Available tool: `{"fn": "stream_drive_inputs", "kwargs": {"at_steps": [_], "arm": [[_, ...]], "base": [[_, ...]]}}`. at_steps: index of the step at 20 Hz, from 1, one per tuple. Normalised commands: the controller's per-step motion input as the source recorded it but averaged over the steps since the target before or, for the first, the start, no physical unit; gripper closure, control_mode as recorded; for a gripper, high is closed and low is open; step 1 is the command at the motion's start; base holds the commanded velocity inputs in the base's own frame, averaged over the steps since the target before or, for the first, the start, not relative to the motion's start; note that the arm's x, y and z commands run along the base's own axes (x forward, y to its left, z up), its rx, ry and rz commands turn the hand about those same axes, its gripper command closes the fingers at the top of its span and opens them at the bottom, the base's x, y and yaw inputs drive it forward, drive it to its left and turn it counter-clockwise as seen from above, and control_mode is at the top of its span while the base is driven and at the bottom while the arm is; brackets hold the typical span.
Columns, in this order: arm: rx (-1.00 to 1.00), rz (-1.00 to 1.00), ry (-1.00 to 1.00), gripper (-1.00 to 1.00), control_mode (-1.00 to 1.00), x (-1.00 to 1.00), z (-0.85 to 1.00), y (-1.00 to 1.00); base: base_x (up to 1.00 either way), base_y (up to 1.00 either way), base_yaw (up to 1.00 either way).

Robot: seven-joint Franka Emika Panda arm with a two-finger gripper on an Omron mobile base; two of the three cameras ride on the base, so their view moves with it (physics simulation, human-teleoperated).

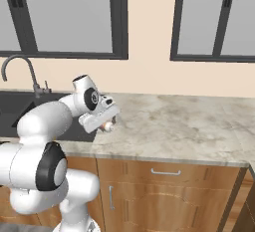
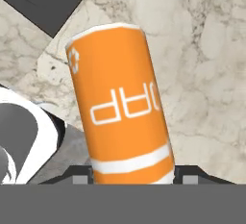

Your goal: Restock the sink supplies by placing the sponge and soap dispenser on the counter and next to the sink. Make sure the soap dispenser is upright.

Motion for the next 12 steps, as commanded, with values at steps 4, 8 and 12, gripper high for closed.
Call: {"fn": "stream_drive_inputs", "kwargs": {"at_steps": [4, 8, 12], "arm": [[-0.25, 0.37, 0.08, 1.00, -1.00, 0.93, 0.02, 0.00], [-0.28, 0.27, 0.21, 1.00, -1.00, 0.82, 0.01, 0.06], [-0.32, 0.11, 0.15, 1.00, -1.00, 0.53, -0.02, 0.06]], "base": [[0.00, 0.00, 0.00], [0.00, 0.00, 0.00], [0.00, 0.00, 0.00]]}}
